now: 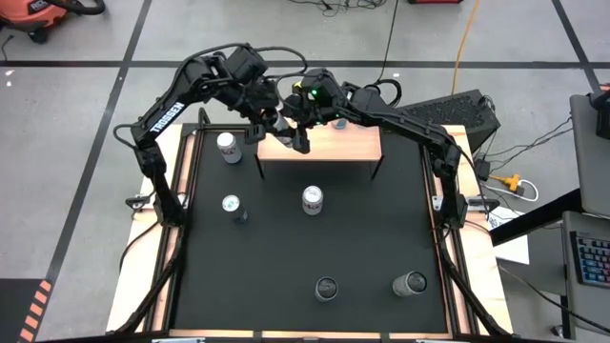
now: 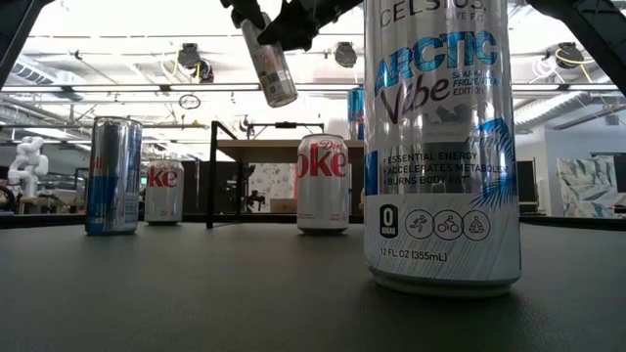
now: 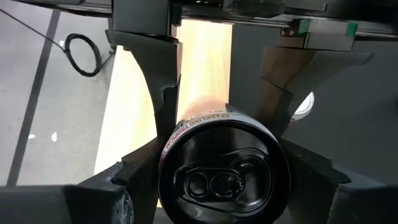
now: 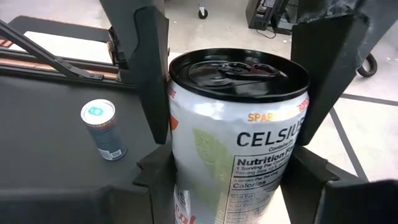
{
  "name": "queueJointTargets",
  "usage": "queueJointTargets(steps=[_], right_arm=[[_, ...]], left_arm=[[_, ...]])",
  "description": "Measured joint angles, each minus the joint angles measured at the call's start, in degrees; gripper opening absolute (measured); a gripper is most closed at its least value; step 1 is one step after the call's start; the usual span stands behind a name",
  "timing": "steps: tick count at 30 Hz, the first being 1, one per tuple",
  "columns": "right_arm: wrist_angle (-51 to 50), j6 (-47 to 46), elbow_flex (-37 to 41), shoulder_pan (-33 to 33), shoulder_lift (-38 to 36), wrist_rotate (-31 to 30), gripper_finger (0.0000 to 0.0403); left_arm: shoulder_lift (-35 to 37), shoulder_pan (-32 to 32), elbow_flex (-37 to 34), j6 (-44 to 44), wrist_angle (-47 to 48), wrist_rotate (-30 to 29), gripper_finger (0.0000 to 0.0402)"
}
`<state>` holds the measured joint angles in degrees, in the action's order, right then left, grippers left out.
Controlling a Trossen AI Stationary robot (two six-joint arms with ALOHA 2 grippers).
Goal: Place canned beverage on shelf
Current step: Put the left white-yellow soda can on the shelf
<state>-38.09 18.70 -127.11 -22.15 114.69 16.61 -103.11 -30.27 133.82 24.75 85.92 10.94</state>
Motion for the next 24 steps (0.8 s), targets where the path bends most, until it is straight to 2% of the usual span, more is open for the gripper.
queueJointTargets(steps=[5,24], right_arm=[[0.2,-0.3,0.0,0.0,0.0,-0.4,0.0193],[-0.8,-0.6,0.0,-0.1,-0.6,-0.2,0.0193]], left_arm=[[0.0,0.9,0.0,1.4,-0.5,-3.5,0.0263],[0.0,1.4,0.0,-0.3,-1.8,-3.4,0.0263]])
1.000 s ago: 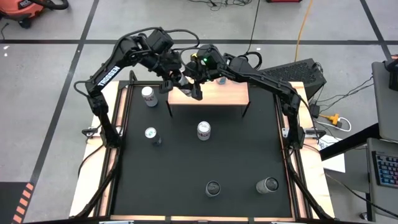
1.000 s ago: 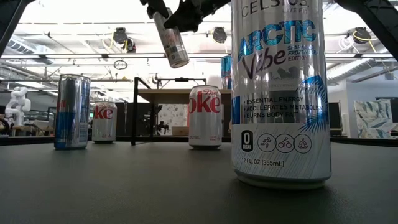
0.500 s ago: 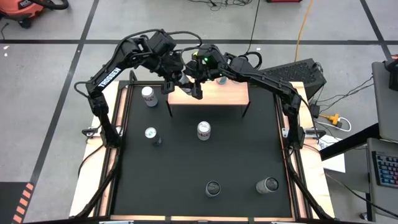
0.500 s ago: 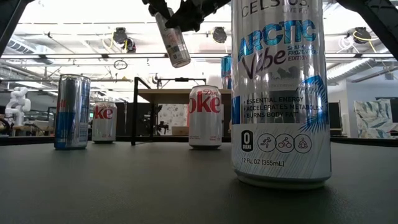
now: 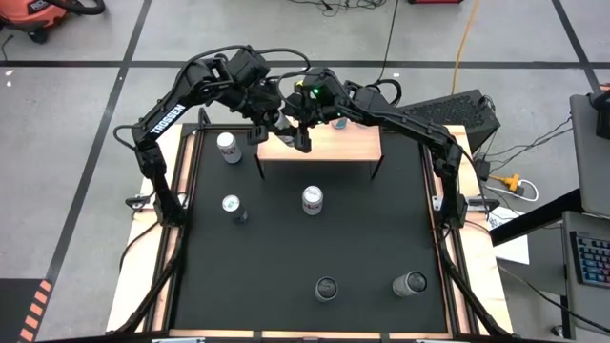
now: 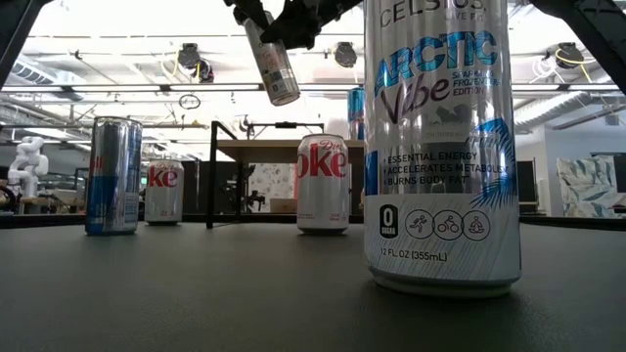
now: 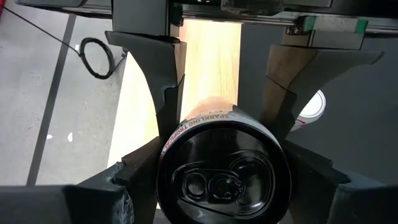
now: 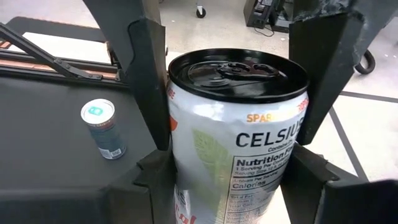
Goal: Place canned beverage on shelf
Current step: Put the left white-yellow soda can on the shelf
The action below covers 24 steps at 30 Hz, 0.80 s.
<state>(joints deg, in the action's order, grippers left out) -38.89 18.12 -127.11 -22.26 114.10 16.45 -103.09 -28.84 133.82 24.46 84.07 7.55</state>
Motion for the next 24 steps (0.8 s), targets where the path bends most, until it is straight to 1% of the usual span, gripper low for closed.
queueJointTargets(steps=[4,10,18,21,24], right_arm=[[-1.1,0.4,0.0,0.0,-0.6,-1.6,0.0193],[-1.7,0.9,0.0,-0.2,-1.2,-1.5,0.0193],[-1.8,0.3,0.0,-0.5,-1.3,-1.3,0.0193],[-1.7,-0.2,0.0,-0.5,-1.3,-1.3,0.0193],[-1.7,-0.9,0.0,-0.6,-1.3,-2.1,0.0193]], left_arm=[[0.0,0.0,0.0,0.3,-2.1,-0.1,0.0263],[0.0,0.0,0.0,0.1,-3.1,-0.3,0.0263],[0.0,-0.1,0.0,-1.0,-4.3,2.0,0.0266],[0.0,-0.5,0.0,-5.1,-4.5,1.8,0.0283],[0.0,-1.7,0.0,-8.4,-5.7,1.3,0.0316]])
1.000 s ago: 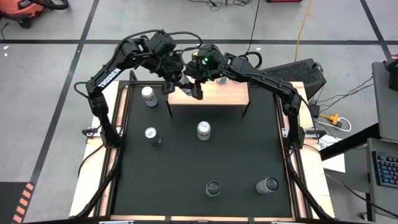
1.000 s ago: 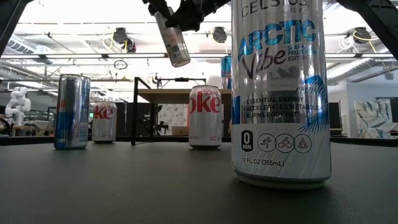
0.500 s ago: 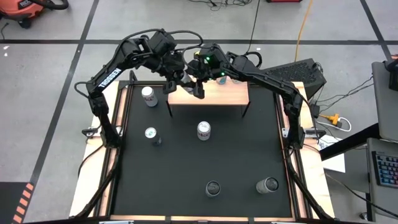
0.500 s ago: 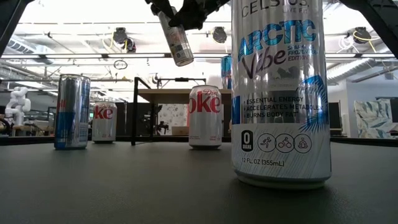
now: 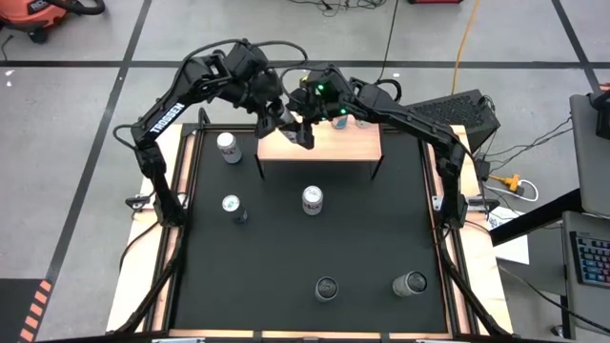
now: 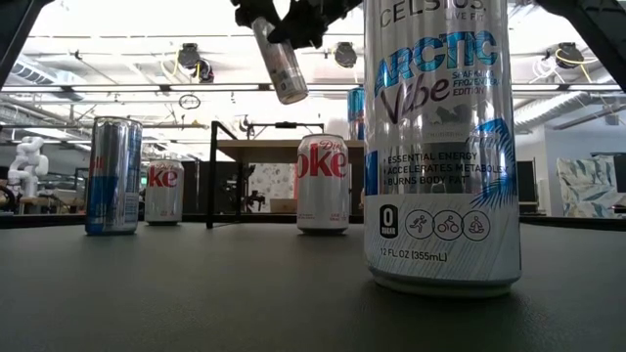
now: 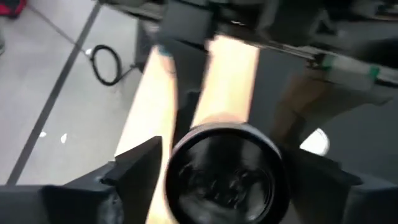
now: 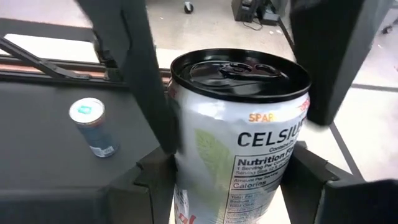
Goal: Place canned beverage on shelf
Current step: Put the left white-yellow soda can on the shelf
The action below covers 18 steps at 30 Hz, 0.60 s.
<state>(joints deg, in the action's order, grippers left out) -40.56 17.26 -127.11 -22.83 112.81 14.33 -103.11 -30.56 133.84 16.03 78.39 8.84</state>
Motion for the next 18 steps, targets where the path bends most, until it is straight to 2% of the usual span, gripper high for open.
queueJointTargets(steps=[5,8,18], right_arm=[[-0.3,-0.8,0.0,-0.5,0.1,-0.4,0.0194],[-1.0,-0.9,0.0,-1.0,0.1,-1.5,0.0198],[-3.2,-4.3,0.1,-3.5,0.2,-2.3,0.0195]], left_arm=[[0.0,-1.1,0.0,0.6,-0.6,-1.8,0.0375],[0.0,-1.3,0.0,0.6,-0.8,-2.1,0.0394],[0.0,-1.2,0.0,2.1,-0.6,-2.4,0.0397]])
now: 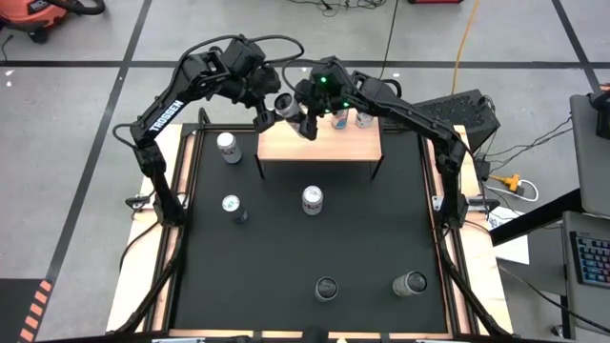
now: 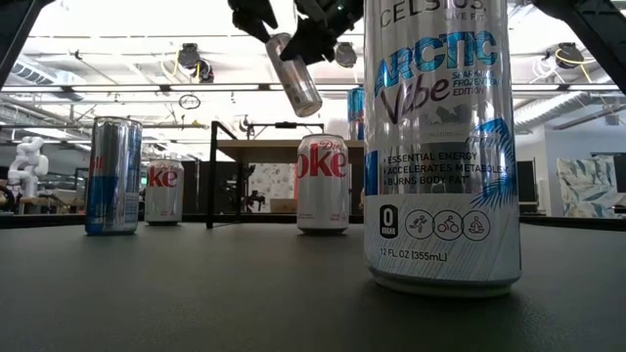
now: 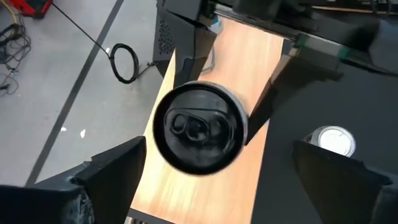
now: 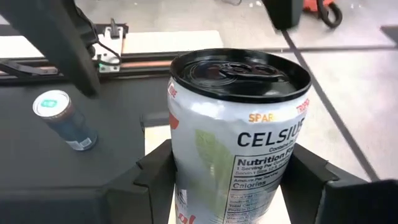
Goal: Place canned beverage on shelf
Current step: Put the left white-yellow soda can on the shelf
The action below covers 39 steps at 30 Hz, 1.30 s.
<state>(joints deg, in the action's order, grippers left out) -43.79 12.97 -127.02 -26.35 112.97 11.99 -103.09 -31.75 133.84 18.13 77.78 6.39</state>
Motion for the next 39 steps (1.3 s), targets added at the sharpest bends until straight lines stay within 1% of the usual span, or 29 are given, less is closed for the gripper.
queueJointTargets(steps=[4,8,11,19,25,29,36,39], right_arm=[[-0.6,-1.6,0.0,-0.6,0.0,0.0,0.0196],[-1.9,-1.6,0.0,-0.6,-0.2,0.2,0.0195],[-1.2,-1.7,0.0,-0.6,-0.2,0.2,0.0195],[2.5,-2.0,0.0,-0.9,-0.2,0.1,0.0195],[0.0,-2.9,0.0,-2.8,-0.3,0.0,0.0196],[-0.2,-4.0,0.0,-4.8,-1.1,0.0,0.0195],[2.6,-6.4,-0.1,-6.7,-2.4,0.2,0.0196],[3.3,-6.5,-0.1,-6.6,-2.4,1.8,0.0196]], left_arm=[[0.0,0.0,0.0,1.6,0.0,-0.7,0.0397],[0.0,0.0,0.0,-1.0,0.4,-0.7,0.0397],[0.0,0.0,0.0,-2.8,0.4,-0.7,0.0397],[0.0,0.0,0.0,-2.8,0.7,-0.7,0.0397],[0.8,-0.2,0.0,-2.3,3.6,-0.7,0.0397],[1.9,-0.7,0.1,-1.2,3.5,-0.7,0.0397],[3.5,-0.9,0.0,-1.1,3.1,-0.1,0.0397],[4.2,-0.9,0.0,-1.1,3.2,0.0,0.0397]])
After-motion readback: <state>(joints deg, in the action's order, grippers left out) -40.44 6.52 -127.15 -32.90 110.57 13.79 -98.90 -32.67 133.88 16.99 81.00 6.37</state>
